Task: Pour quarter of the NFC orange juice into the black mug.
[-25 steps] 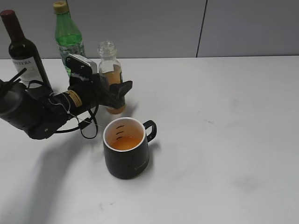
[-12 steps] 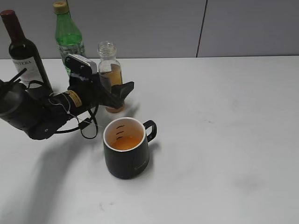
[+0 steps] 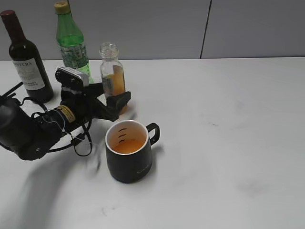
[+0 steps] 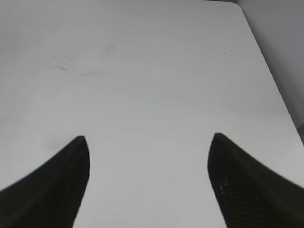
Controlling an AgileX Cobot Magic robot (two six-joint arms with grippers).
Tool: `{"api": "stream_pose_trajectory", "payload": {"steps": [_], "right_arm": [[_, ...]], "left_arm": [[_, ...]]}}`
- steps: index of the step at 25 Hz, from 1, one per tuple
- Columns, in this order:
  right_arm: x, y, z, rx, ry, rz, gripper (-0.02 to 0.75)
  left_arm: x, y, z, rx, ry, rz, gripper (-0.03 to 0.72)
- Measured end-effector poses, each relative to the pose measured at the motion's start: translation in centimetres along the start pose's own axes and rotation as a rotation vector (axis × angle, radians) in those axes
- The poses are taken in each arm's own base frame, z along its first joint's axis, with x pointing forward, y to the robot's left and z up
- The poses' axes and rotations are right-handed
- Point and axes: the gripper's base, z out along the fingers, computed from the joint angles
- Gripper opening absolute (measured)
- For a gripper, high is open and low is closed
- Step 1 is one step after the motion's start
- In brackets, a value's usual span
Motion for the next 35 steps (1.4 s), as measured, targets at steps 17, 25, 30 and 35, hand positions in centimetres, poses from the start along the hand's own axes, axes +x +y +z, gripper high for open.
{"api": "stream_pose_trajectory", "payload": {"steps": [17, 25, 30, 35], "right_arm": [[0.0, 0.0, 0.0, 0.000, 0.000, 0.000, 0.589], [0.0, 0.0, 0.0, 0.000, 0.000, 0.000, 0.589], [0.0, 0.0, 0.0, 0.000, 0.000, 0.000, 0.588], [0.0, 0.0, 0.0, 0.000, 0.000, 0.000, 0.588]], "left_arm": [[-1.9, -0.7, -6.8, -0.095, 0.093, -0.014, 0.661], [-6.3, -0.1, -8.3, -0.131, 0.270, -0.001, 0.647], [-9.2, 0.6, -9.0, -0.148, 0.526, 0.004, 0.641], [-11.6, 1.2, -10.3, -0.171, 0.866, -0.040, 0.629]]}}
